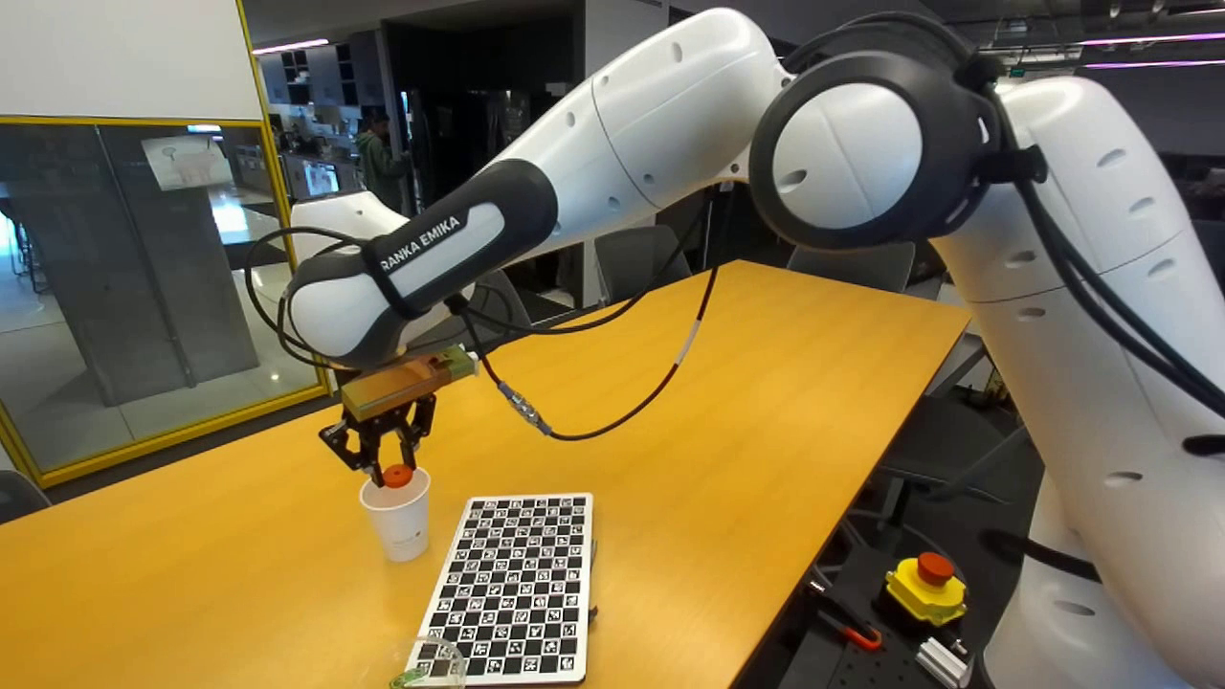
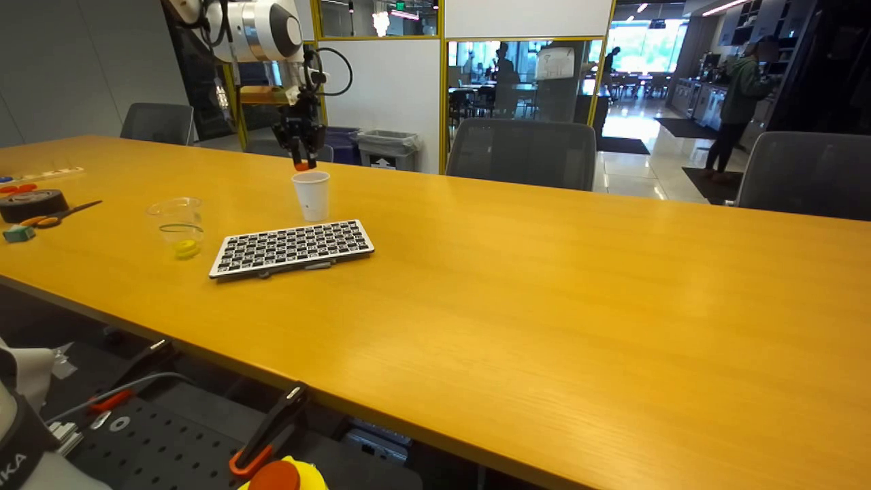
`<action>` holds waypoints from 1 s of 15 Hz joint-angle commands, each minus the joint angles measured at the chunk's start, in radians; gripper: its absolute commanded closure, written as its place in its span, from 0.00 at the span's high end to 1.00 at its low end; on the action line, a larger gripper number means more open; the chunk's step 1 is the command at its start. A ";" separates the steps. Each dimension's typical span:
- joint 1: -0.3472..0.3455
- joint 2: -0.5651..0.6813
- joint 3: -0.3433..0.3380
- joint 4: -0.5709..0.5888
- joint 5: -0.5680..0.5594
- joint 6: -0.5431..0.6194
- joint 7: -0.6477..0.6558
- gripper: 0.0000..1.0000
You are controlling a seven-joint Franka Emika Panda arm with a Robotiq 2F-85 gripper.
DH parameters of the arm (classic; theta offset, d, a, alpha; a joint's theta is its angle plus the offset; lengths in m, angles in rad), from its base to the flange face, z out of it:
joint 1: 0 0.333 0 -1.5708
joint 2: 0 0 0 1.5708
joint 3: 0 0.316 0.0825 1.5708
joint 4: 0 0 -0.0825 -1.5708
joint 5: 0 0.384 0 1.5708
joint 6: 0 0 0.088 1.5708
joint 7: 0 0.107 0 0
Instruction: Put the yellow rings in the clear cup and the orange rings in the white cups
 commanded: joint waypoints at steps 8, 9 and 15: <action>0.010 0.138 -0.021 0.257 0.068 -0.165 -0.046 0.81; 0.009 0.135 -0.022 0.258 0.069 -0.174 -0.046 0.90; 0.000 -0.083 -0.050 0.017 0.037 -0.158 -0.037 1.00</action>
